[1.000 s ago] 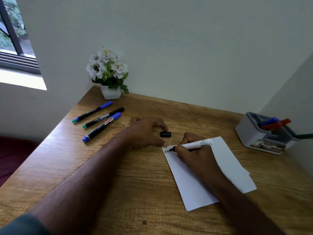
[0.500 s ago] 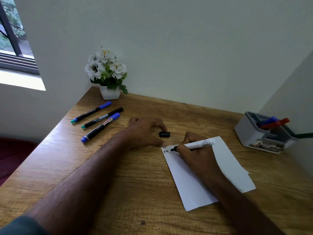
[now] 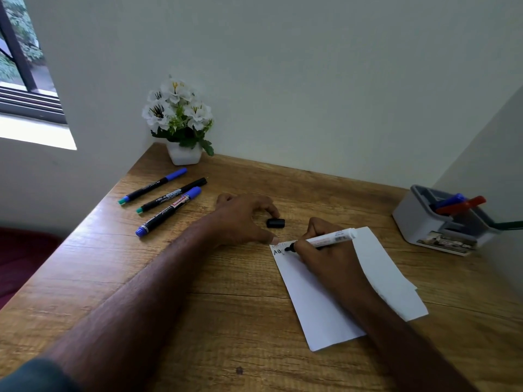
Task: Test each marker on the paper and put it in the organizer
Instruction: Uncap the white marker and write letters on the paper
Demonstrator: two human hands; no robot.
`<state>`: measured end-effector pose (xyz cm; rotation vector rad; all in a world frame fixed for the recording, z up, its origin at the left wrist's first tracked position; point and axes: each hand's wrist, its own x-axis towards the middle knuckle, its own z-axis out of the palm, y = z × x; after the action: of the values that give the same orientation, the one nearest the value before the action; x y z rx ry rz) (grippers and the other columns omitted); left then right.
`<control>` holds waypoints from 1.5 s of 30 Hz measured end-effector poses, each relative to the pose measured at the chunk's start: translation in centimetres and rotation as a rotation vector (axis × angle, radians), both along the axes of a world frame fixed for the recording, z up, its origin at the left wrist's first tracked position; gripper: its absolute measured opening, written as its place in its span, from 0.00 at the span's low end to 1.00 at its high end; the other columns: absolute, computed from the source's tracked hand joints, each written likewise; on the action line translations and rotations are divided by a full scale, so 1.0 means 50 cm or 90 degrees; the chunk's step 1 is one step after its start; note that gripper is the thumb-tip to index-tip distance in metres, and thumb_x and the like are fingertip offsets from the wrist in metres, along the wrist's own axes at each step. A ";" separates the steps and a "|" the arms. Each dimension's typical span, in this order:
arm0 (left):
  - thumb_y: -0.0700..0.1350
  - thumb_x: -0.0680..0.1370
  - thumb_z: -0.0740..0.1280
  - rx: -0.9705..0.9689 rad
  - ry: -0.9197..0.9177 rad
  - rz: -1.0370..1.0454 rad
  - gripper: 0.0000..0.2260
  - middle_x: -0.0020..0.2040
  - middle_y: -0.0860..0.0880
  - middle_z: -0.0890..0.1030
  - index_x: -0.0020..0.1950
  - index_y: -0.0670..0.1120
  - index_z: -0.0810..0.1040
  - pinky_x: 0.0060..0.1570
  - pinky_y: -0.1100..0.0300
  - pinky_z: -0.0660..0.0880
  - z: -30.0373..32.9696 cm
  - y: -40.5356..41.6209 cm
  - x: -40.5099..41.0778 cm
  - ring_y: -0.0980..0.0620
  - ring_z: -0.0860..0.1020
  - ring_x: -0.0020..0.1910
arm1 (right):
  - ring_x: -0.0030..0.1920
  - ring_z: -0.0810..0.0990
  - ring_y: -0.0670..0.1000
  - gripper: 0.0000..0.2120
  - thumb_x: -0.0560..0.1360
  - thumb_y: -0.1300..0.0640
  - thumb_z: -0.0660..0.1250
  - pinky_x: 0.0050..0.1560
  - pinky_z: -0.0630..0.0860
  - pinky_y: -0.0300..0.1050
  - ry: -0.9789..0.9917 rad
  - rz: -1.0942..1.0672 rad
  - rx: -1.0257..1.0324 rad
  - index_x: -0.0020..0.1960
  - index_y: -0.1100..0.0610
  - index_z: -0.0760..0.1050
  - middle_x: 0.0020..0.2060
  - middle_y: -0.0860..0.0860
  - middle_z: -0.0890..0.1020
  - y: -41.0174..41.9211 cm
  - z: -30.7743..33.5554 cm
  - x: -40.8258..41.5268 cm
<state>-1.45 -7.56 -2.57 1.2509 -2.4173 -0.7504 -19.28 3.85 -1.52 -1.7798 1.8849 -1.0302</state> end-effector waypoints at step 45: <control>0.61 0.68 0.75 0.009 0.004 0.007 0.22 0.74 0.60 0.67 0.60 0.62 0.75 0.72 0.47 0.44 0.001 0.002 0.000 0.54 0.59 0.75 | 0.29 0.76 0.38 0.12 0.77 0.56 0.68 0.27 0.68 0.31 -0.022 -0.013 0.011 0.39 0.60 0.71 0.26 0.43 0.76 -0.004 -0.006 -0.012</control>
<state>-1.43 -7.47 -2.50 1.2639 -2.4022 -0.7677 -19.88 3.67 -1.81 -1.7262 1.8892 -1.0424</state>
